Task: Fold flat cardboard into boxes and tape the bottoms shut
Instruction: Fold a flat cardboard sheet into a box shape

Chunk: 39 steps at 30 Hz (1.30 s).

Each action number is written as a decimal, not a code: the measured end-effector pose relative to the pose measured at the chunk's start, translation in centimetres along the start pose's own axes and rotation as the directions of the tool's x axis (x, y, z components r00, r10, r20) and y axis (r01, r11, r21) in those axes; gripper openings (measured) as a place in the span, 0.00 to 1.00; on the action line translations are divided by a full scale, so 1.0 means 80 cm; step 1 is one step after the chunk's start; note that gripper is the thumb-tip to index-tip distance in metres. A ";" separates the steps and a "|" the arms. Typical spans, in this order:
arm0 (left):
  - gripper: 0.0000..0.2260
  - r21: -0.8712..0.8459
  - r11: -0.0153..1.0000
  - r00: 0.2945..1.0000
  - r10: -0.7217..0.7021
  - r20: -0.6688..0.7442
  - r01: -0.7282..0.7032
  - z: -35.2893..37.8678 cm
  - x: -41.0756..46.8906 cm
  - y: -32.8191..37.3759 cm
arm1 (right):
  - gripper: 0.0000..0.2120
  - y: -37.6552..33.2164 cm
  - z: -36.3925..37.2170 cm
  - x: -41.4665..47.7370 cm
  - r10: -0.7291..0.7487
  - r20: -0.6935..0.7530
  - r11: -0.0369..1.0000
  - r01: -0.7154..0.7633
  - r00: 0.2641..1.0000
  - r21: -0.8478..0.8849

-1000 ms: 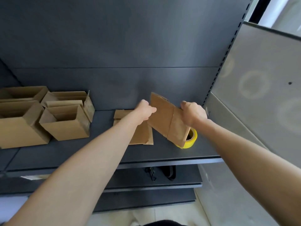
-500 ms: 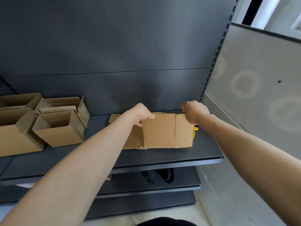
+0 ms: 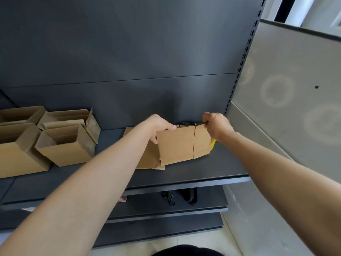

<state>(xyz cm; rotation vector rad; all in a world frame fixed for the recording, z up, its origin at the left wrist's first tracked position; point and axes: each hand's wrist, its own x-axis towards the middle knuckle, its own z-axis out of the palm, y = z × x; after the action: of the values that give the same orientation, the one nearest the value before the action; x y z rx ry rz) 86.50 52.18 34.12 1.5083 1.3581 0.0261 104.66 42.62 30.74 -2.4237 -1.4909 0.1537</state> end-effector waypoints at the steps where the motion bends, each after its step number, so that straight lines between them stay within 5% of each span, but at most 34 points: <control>1: 0.26 0.008 1.000 1.000 -0.007 -0.003 0.007 0.003 0.000 0.000 | 0.12 0.001 0.000 0.001 0.023 0.029 0.998 -0.025 0.999 0.065; 8: 0.23 0.057 0.998 1.000 -0.020 -0.006 0.020 0.017 -0.004 0.001 | 0.15 0.004 -0.003 -0.004 0.286 0.242 0.716 -0.375 0.927 0.589; 16: 0.17 0.111 0.991 0.995 -0.085 0.055 0.078 0.011 -0.013 -0.001 | 0.18 -0.007 -0.017 -0.008 0.231 0.510 0.722 -0.498 0.829 0.481; 23: 0.11 -0.049 0.979 0.979 -0.196 0.052 0.199 -0.020 -0.017 -0.033 | 0.28 -0.061 -0.001 -0.002 0.133 0.491 0.855 -0.351 0.861 0.383; 31: 0.13 -0.303 0.939 0.975 -0.198 -0.100 0.160 -0.045 -0.016 -0.065 | 0.40 -0.094 0.023 0.010 0.025 0.457 0.824 -0.277 0.889 0.493; 39: 0.14 -0.429 0.891 0.983 -0.181 -0.028 0.151 -0.034 -0.012 -0.061 | 0.40 -0.066 0.011 0.016 0.030 0.573 0.801 -0.363 0.819 0.476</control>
<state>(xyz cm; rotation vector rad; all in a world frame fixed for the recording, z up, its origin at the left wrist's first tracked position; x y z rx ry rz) 81.08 52.28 32.58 1.0288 1.4222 0.2529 100.55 46.14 31.58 -2.0926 -1.1093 1.2489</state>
